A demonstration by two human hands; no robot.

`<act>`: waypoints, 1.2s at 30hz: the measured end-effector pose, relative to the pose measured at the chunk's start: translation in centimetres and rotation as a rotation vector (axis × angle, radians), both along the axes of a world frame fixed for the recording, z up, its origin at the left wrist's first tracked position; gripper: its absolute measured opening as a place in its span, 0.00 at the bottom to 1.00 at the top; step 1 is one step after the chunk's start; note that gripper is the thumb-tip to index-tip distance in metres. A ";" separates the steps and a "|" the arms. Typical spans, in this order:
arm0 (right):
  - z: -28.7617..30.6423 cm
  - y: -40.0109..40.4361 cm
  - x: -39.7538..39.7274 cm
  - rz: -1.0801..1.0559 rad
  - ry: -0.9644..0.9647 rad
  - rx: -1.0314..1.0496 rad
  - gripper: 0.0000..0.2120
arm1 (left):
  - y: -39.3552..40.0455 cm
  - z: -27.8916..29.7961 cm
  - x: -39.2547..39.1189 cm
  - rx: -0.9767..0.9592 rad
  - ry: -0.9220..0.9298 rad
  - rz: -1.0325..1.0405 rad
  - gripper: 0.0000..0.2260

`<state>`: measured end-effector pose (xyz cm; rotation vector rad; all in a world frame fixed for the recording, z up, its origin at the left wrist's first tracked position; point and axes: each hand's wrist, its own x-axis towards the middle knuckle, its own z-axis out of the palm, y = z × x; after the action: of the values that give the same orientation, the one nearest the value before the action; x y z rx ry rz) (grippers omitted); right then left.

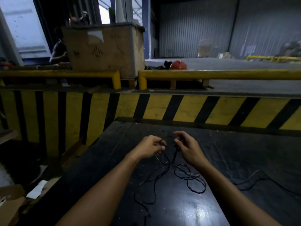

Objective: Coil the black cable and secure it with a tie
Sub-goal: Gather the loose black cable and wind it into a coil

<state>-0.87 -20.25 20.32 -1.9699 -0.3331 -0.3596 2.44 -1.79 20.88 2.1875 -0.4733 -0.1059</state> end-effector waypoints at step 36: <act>5.2 -2.4 -2.3 0.378 0.205 -0.126 0.12 | 4.4 7.4 2.9 0.174 -0.220 0.057 0.17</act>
<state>-3.19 -22.66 25.56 -1.9926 -0.5932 0.1079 5.31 2.56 28.30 2.3943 -0.5408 0.1307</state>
